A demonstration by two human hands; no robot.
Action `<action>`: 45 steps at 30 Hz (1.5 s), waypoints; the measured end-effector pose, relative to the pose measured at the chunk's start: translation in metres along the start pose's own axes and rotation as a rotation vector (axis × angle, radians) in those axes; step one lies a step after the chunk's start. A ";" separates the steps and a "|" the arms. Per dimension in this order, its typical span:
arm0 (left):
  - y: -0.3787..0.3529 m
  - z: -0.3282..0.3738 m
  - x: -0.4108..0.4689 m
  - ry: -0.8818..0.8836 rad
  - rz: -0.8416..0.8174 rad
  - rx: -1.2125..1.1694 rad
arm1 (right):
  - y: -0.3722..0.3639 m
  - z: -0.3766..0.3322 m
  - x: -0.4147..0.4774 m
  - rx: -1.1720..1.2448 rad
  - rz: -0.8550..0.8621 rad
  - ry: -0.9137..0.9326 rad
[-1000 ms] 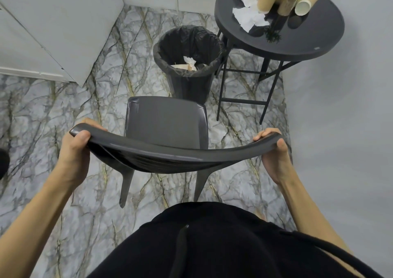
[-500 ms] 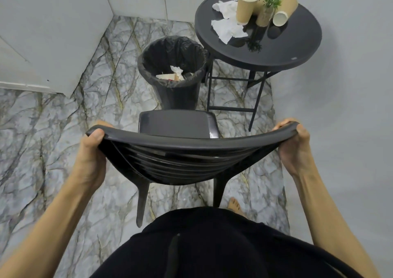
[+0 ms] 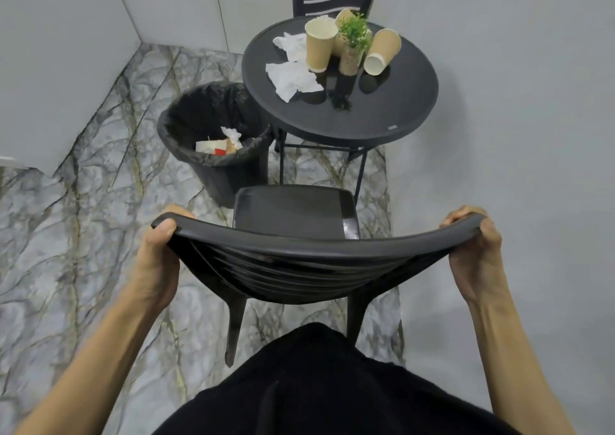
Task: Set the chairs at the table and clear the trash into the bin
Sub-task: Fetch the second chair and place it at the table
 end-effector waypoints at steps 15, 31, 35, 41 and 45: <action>-0.059 -0.024 0.067 0.027 -0.056 0.003 | 0.048 -0.004 0.055 -0.060 0.040 0.023; -0.047 -0.050 0.066 0.092 -0.170 0.113 | 0.056 0.015 0.031 -0.104 -0.004 -0.011; -0.041 -0.065 0.043 0.088 -0.177 0.093 | 0.061 0.020 0.005 -0.096 -0.018 -0.020; -0.026 -0.081 0.020 0.108 -0.119 0.100 | 0.063 0.023 -0.026 -0.076 0.029 -0.013; -0.023 -0.087 0.004 0.104 -0.154 0.119 | 0.071 0.028 -0.043 -0.084 0.050 -0.018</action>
Point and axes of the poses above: each hand's wrist, its own x-axis towards the middle knuckle, its own y-axis out of the back of the hand, z = x × y, the point moved 7 cm from there along x, towards the middle knuckle, and after that the axes turned 6 degrees about y, right-handed, at the moved point
